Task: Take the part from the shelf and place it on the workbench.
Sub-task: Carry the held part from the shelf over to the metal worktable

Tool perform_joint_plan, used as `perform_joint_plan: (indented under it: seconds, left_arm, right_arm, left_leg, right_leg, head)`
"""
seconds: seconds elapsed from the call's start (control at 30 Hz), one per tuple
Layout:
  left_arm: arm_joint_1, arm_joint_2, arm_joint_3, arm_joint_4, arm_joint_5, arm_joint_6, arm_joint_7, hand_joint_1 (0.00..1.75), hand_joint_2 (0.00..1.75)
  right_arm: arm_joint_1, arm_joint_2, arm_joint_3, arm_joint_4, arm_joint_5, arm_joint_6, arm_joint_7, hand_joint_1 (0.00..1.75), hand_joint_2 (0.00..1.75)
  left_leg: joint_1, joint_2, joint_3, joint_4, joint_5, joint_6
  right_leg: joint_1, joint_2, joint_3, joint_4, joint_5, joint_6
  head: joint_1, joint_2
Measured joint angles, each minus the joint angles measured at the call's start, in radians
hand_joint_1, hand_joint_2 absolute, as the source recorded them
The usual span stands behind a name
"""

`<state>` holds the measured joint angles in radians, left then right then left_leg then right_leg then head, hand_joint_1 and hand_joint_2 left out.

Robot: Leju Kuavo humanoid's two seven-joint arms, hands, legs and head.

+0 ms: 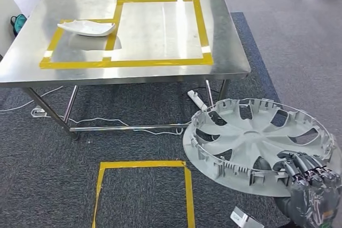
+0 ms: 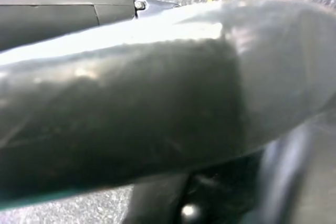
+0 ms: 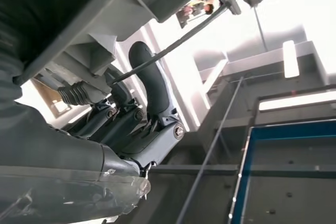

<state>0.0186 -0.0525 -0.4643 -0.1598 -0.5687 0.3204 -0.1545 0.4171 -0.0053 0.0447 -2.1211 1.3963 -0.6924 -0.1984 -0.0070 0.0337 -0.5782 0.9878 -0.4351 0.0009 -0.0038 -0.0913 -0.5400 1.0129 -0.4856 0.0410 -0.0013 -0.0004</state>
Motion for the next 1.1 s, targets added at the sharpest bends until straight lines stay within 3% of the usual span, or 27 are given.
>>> perform_joint_plan:
  seconds: [0.07,0.17,0.2,0.23,0.27,0.37,0.43,0.53,0.6,0.67,0.83,0.97,1.1]
  left_arm:
    - [0.001,0.0,0.0,0.0,0.0,0.0,0.0,0.0,0.0]
    - [0.0,0.001,0.0,0.0,0.0,0.001,0.001,0.0,0.0]
    - [0.0,0.0,0.0,0.0,-0.001,0.001,0.001,0.0,0.0]
    - [0.0,0.0,0.0,0.0,-0.002,0.001,0.001,0.0,0.0]
    - [0.0,0.0,0.0,0.0,-0.003,0.001,0.001,0.0,0.0]
    - [0.0,-0.001,-0.001,0.0,-0.006,-0.001,0.001,0.0,0.0]
    - [0.001,0.0,-0.001,0.0,-0.007,-0.005,0.002,0.0,0.0]
    - [0.001,0.003,-0.001,0.0,-0.011,-0.022,0.008,0.0,0.0]
    - [-0.001,0.004,-0.002,0.0,-0.016,-0.033,0.014,0.0,0.0]
    - [-0.002,0.006,-0.005,0.0,-0.019,-0.039,0.017,0.0,0.0]
    - [-0.002,0.006,-0.016,0.0,-0.03,-0.038,0.016,0.0,0.0]
    - [-0.002,0.006,-0.018,0.0,-0.038,-0.033,0.015,0.0,0.0]
    - [-0.001,0.007,-0.019,0.0,-0.039,-0.032,0.014,0.0,0.0]
  right_arm:
    - [-0.001,0.0,0.001,0.0,0.0,0.0,0.0,1.75,1.75]
    - [-0.002,0.0,0.002,0.0,0.0,0.0,0.0,1.75,1.75]
    - [-0.001,0.0,0.002,0.001,0.0,0.0,0.0,1.75,1.75]
    - [-0.001,0.0,0.002,0.002,0.0,0.0,0.0,1.75,1.75]
    - [0.0,0.0,0.003,0.003,0.0,0.0,0.0,1.75,1.75]
    - [-0.003,0.0,0.003,0.004,0.0,0.0,0.007,1.75,1.75]
    - [-0.005,-0.001,0.004,0.005,0.012,0.0,0.022,1.75,1.75]
    - [-0.006,-0.026,0.011,0.01,0.072,0.0,0.089,1.75,1.75]
    - [-0.011,-0.069,0.023,0.018,0.113,0.0,0.164,1.75,1.75]
    - [-0.018,-0.117,0.035,0.022,0.136,0.0,0.227,1.75,1.75]
    - [-0.036,-0.228,0.045,0.015,0.138,0.0,0.298,1.75,1.75]
    - [-0.048,-0.301,0.016,-0.002,0.084,0.0,0.274,1.75,1.75]
    - [-0.061,-0.339,-0.03,-0.01,0.05,0.0,0.248,1.75,1.75]
  left_leg:
    - [0.005,-0.017,0.003,-0.005,0.004,0.011]
    - [0.009,-0.044,0.004,-0.007,0.005,0.021]
    - [0.008,-0.054,0.004,-0.007,0.005,0.022]
    - [0.008,-0.065,0.005,-0.007,0.005,0.022]
    - [0.008,-0.074,0.006,-0.007,0.005,0.022]
    - [0.007,-0.096,0.011,-0.003,0.002,0.015]
    - [0.004,-0.104,0.007,0.0,0.001,0.011]
    - [0.002,-0.104,0.003,0.0,0.006,0.029]
    - [0.003,-0.102,0.004,-0.004,0.008,0.031]
    - [0.004,-0.101,0.005,-0.008,0.009,0.026]
    - [0.006,-0.1,0.005,-0.013,0.012,-0.001]
    - [0.005,-0.1,0.004,-0.013,0.012,-0.005]
    - [0.002,-0.1,0.003,-0.013,0.012,-0.004]
  right_leg:
    - [-0.003,0.02,-0.009,0.024,-0.021,0.011]
    - [-0.007,0.077,-0.094,0.202,-0.108,0.021]
    - [-0.006,0.083,-0.124,0.257,-0.123,0.021]
    - [-0.006,0.086,-0.139,0.281,-0.119,0.021]
    - [-0.007,0.087,-0.136,0.265,-0.097,0.02]
    - [-0.01,0.096,-0.055,0.079,-0.002,0.017]
    - [-0.011,0.106,-0.023,0.01,0.016,0.012]
    - [-0.01,0.111,-0.022,0.004,0.02,0.008]
    - [-0.008,0.113,-0.023,0.005,0.02,0.005]
    - [-0.006,0.114,-0.024,0.005,0.02,0.0]
    - [-0.004,0.114,-0.027,0.006,0.021,-0.005]
    - [-0.005,0.114,-0.027,0.006,0.021,-0.006]
    - [-0.008,0.114,-0.026,0.004,0.023,-0.004]
  head:
    - [0.003,0.0]
    - [0.011,0.0]
    - [0.011,0.0]
    - [0.012,0.0]
    - [0.012,0.0]
    - [0.013,0.0]
    - [0.012,0.0]
    - [0.01,0.0]
    - [0.01,0.0]
    - [0.01,0.0]
    - [0.011,0.0]
    - [0.011,0.0]
    - [0.011,0.0]
